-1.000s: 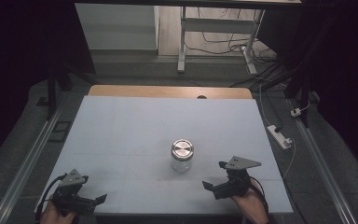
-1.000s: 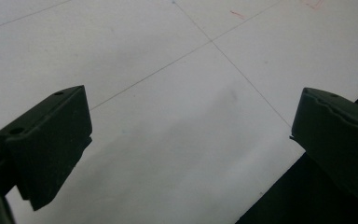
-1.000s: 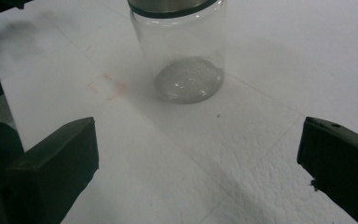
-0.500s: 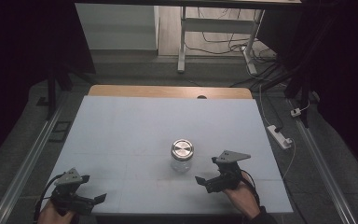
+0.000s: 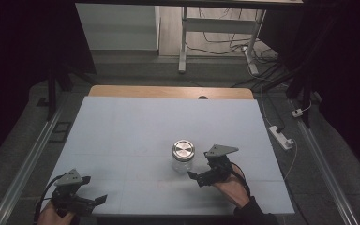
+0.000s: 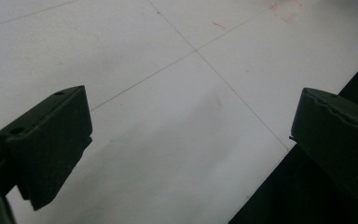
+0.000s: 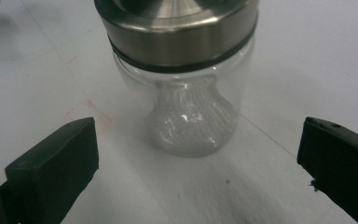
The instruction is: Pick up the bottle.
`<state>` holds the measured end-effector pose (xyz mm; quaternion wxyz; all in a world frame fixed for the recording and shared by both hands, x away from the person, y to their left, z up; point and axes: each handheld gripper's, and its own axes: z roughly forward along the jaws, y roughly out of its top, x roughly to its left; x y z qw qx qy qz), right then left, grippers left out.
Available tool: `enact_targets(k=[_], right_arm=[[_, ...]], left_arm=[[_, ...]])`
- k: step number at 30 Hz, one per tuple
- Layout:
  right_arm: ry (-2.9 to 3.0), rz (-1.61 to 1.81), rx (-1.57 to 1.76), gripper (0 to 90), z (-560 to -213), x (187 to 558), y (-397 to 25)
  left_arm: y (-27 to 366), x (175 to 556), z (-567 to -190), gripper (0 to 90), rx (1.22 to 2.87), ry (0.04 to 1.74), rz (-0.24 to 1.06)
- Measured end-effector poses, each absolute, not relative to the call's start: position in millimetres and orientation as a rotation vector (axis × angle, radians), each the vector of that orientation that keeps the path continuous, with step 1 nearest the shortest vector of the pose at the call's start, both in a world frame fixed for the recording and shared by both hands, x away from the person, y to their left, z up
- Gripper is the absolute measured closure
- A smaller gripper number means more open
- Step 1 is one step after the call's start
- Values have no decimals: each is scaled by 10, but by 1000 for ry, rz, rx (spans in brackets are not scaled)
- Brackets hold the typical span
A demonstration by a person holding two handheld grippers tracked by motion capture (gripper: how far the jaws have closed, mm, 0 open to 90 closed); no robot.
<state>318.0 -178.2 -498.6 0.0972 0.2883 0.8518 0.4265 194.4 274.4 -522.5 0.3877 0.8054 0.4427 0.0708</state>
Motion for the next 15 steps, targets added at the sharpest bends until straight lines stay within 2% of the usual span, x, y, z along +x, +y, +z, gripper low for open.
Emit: enact_targets(k=[15], right_arm=[[2571, 1240, 820, 0, -5129, 3388, -1461]], left_arm=[[2756, 1949, -5230, 0, 2044, 1117, 164]])
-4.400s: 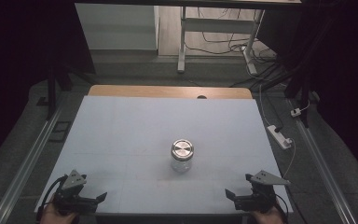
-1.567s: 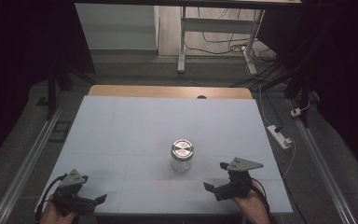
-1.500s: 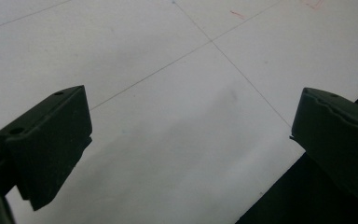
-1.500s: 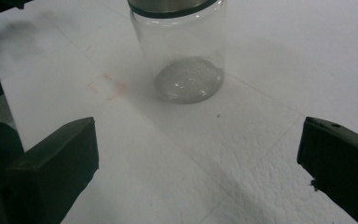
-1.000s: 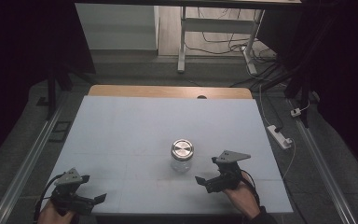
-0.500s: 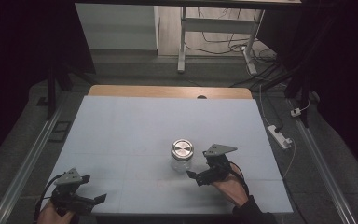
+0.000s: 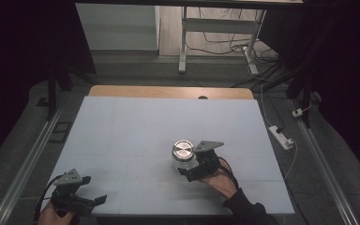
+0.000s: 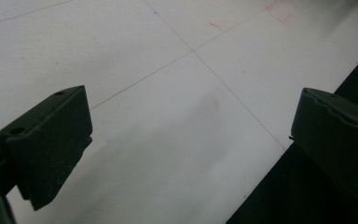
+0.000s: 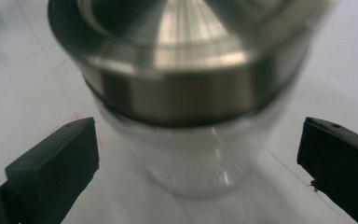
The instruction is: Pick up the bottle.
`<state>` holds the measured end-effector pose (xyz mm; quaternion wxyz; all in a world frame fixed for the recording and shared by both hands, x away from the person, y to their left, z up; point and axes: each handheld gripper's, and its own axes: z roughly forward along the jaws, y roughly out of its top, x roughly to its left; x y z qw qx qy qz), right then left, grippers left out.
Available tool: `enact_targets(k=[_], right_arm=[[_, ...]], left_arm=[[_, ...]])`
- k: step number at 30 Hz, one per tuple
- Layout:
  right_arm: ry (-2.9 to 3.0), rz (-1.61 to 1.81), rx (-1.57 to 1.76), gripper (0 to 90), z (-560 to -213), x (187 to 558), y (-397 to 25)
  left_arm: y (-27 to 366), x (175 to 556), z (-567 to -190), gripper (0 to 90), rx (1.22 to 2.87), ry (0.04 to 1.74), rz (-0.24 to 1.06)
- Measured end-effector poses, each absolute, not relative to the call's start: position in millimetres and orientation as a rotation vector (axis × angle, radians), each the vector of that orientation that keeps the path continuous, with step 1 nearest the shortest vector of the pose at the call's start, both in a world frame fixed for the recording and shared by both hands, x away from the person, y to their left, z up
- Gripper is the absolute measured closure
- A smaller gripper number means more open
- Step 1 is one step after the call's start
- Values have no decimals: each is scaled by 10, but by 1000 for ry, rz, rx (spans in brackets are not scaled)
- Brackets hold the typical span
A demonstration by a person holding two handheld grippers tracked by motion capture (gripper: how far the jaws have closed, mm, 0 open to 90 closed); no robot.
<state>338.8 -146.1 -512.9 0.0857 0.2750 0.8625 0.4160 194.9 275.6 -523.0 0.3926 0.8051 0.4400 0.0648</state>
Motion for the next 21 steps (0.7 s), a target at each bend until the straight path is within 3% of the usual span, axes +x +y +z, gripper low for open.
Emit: enact_targets(k=[11, 16, 21], right_arm=[[2554, 1232, 790, 20, -5191, 3444, -1324], [2525, 1268, 770, 130, -5176, 3440, -1328], [2500, 1229, 710, 150, -5152, 3400, -1318]], left_arm=[[2756, 1955, -5233, 0, 2048, 1108, 149], [2757, 1956, -5234, 0, 2049, 1106, 146], [2758, 1957, -5235, 0, 2049, 1103, 142]])
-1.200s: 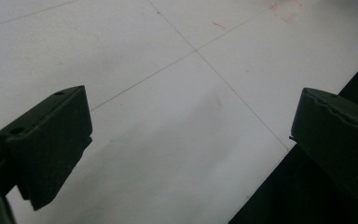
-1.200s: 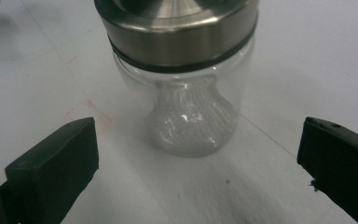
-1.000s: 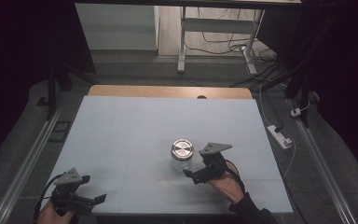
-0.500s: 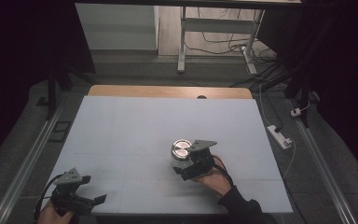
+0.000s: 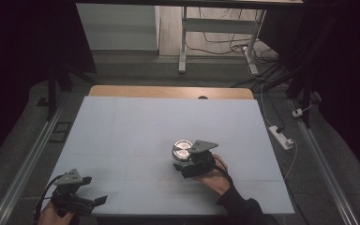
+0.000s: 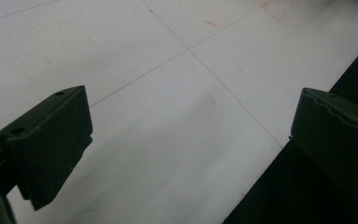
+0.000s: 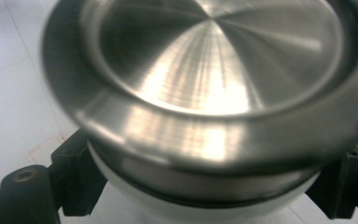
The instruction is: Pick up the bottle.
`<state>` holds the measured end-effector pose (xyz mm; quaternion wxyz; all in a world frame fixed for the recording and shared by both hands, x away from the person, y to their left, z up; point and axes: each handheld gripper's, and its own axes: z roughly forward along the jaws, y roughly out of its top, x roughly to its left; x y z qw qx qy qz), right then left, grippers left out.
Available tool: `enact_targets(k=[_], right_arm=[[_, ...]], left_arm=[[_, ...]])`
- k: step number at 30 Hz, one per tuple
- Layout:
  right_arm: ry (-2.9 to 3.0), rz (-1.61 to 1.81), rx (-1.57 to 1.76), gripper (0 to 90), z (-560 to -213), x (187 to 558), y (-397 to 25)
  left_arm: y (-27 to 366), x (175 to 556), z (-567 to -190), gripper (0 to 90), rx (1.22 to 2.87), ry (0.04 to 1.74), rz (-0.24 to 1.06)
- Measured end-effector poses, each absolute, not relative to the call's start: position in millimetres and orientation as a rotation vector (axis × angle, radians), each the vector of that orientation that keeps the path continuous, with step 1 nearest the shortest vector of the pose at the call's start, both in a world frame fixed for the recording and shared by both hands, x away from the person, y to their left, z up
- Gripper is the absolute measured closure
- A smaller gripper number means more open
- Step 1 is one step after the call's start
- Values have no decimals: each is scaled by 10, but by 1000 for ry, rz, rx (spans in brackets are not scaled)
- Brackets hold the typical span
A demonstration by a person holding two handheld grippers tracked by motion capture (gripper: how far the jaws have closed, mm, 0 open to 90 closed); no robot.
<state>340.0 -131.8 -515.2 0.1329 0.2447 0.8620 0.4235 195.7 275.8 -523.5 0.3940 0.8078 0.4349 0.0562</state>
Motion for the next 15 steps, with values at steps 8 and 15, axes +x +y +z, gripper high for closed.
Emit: enact_targets(k=[8, 15], right_arm=[[2496, 1224, 695, 154, -5144, 3388, -1324], [2495, 1243, 712, 155, -5116, 3378, -1330]], left_arm=[[2760, 1958, -5234, 0, 2046, 1106, 139], [2769, 1955, -5229, 0, 2036, 1103, 138]])
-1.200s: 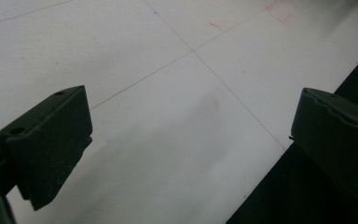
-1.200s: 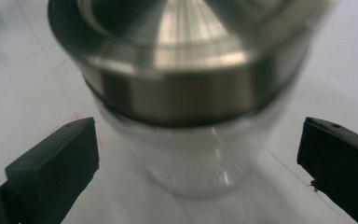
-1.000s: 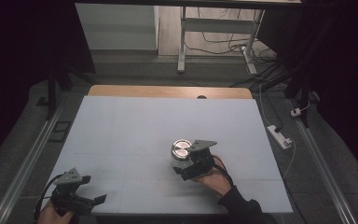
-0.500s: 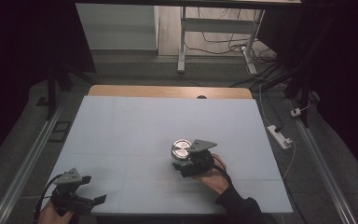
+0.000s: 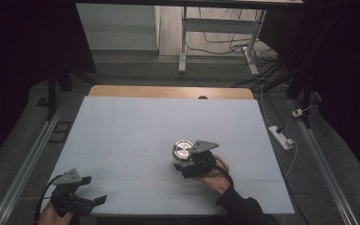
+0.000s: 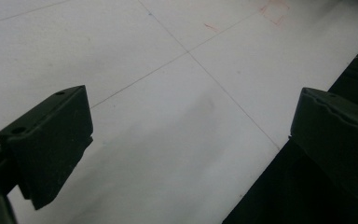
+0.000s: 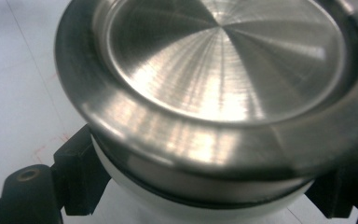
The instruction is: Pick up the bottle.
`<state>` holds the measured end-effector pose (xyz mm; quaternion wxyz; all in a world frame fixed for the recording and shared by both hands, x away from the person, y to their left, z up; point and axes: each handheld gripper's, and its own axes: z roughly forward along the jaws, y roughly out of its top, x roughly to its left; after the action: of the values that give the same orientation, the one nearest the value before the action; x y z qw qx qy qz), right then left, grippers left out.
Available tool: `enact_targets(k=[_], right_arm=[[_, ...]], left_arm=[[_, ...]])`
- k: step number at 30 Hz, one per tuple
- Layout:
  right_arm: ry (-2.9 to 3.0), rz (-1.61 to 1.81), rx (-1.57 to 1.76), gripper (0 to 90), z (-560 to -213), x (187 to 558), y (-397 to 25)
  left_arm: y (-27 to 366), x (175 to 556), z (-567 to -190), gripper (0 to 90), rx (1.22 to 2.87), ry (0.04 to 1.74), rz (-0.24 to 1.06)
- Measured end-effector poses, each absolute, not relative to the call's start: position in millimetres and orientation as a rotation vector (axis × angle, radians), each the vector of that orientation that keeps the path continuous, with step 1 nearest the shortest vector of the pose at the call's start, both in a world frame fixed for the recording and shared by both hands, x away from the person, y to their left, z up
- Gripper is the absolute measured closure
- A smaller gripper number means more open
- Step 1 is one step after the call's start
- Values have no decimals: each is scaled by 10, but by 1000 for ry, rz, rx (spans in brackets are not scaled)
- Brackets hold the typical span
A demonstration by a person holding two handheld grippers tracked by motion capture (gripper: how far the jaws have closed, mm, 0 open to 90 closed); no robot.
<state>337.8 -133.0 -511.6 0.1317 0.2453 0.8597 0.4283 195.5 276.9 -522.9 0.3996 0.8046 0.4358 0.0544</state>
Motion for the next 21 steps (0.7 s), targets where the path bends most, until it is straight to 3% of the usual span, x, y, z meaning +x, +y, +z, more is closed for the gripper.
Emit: enact_targets(k=[21], right_arm=[[2496, 1324, 696, 155, -4892, 3253, -1259]], left_arm=[[2770, 1943, -5183, 0, 2008, 1082, 180]])
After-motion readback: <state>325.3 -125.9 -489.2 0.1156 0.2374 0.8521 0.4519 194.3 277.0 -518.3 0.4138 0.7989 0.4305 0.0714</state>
